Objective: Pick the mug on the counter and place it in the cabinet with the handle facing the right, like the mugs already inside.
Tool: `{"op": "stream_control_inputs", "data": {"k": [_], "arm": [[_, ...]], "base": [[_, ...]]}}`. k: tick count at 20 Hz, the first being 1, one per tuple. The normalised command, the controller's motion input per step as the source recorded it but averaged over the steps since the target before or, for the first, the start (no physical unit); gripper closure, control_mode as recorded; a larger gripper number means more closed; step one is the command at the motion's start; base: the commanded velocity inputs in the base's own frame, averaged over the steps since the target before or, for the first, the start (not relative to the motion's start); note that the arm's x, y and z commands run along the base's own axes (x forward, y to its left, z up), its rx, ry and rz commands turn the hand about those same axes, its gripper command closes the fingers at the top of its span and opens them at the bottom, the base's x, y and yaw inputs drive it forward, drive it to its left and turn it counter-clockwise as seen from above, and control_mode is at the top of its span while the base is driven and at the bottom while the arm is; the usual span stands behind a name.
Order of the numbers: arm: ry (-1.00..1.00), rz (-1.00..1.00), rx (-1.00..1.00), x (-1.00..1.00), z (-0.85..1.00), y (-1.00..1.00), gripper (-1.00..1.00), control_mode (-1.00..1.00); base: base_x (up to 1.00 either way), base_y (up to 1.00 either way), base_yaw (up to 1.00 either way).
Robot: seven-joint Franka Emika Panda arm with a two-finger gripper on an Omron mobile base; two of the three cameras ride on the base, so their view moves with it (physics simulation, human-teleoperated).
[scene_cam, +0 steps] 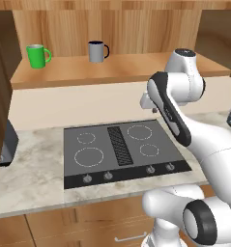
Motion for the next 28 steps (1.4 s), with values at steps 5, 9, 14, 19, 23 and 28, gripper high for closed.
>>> {"op": "stream_control_inputs", "data": {"k": [5, 9, 14, 19, 23, 28], "arm": [[0.0, 0.0, 0.0, -0.03, 0.0, 0.0, -1.0, 1.0], [0.0, 0.0, 0.0, 0.0, 0.0, 0.0, -1.0, 1.0], [0.0, 0.0, 0.0, 0.0, 0.0, 0.0, -1.0, 1.0], [0.0, 0.0, 0.0, 0.0, 0.0, 0.0, -1.0, 1.0], [0.0, 0.0, 0.0, 0.0, 0.0, 0.0, -1.0, 1.0], [0.0, 0.0, 0.0, 0.0, 0.0, 0.0, -1.0, 1.0]], "base": [[-0.07, 0.0, 0.0], [-0.55, 0.0, -0.07], [-0.72, -0.01, -0.11], [-0.55, 0.0, -0.11], [-0.57, -0.06, -0.09], [-0.42, -0.11, 0.05]]}}
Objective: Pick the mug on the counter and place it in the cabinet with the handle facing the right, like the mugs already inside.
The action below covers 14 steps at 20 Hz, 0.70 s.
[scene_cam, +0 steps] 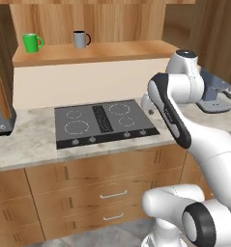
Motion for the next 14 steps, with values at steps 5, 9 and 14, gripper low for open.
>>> {"op": "stream_control_inputs", "data": {"k": [5, 9, 14], "arm": [[0.0, 0.0, 0.0, 0.0, 0.0, 0.0, -1.0, 1.0], [0.0, 0.0, 0.0, 0.0, 0.0, 0.0, -1.0, 1.0], [0.0, 0.0, 0.0, 0.0, 0.0, 0.0, -1.0, 1.0]], "base": [[-0.57, -0.28, 0.0], [-0.34, -0.6, 0.01], [0.05, -0.92, 0.06]]}}
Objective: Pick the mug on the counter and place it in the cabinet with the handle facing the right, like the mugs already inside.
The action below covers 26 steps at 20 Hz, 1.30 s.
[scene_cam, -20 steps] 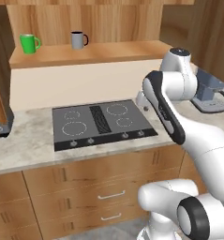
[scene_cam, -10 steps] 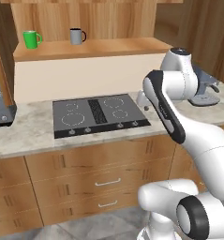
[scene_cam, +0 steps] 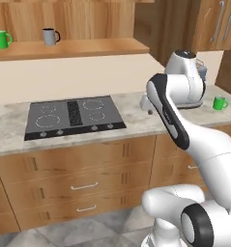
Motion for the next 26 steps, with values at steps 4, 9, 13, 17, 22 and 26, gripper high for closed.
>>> {"op": "stream_control_inputs", "data": {"k": [4, 9, 13, 17, 22, 26], "arm": [[0.0, 0.0, 0.0, 0.0, 0.0, 0.0, -1.0, 1.0], [0.0, 0.0, 0.0, 0.0, 0.0, 0.0, -1.0, 1.0], [0.0, 0.0, 0.0, 0.0, 0.0, 0.0, -1.0, 1.0], [0.0, 0.0, 0.0, 0.0, 0.0, 0.0, -1.0, 1.0], [0.0, 0.0, 0.0, 0.0, 0.0, 0.0, -1.0, 1.0], [0.0, 0.0, 0.0, 0.0, 0.0, 0.0, -1.0, 1.0]], "base": [[0.14, -0.9, 0.08], [0.05, -0.94, 0.06], [0.22, -0.93, 0.01], [0.35, -0.85, 0.0], [0.79, -0.61, 0.0], [0.89, -0.43, 0.02]]}}
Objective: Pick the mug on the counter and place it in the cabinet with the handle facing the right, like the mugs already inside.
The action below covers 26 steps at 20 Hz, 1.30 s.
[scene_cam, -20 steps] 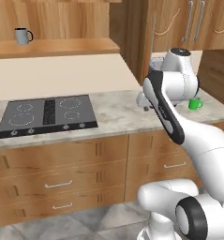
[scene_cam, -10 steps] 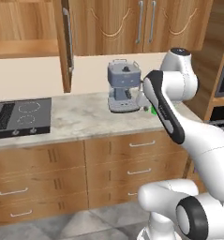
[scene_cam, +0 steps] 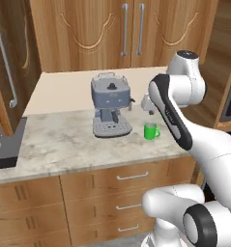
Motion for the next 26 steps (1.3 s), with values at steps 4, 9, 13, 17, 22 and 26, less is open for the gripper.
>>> {"op": "stream_control_inputs", "data": {"k": [4, 9, 13, 17, 22, 26], "arm": [[0.0, 0.0, 0.0, 0.0, 0.0, 0.0, -1.0, 1.0], [0.0, 0.0, 0.0, 0.0, 0.0, 0.0, -1.0, 1.0], [0.0, 0.0, 0.0, 0.0, 0.0, 0.0, -1.0, 1.0], [0.0, 0.0, 0.0, 0.0, 0.0, 0.0, -1.0, 1.0], [0.0, 0.0, 0.0, 0.0, 0.0, 0.0, -1.0, 1.0], [0.0, 0.0, 0.0, 0.0, 0.0, 0.0, -1.0, 1.0]], "base": [[0.62, -0.32, 0.1], [0.45, -0.27, 0.08], [0.5, -0.24, 0.01], [0.25, -0.28, 0.0], [0.06, -0.23, 0.0], [0.0, -0.09, 0.0]]}}
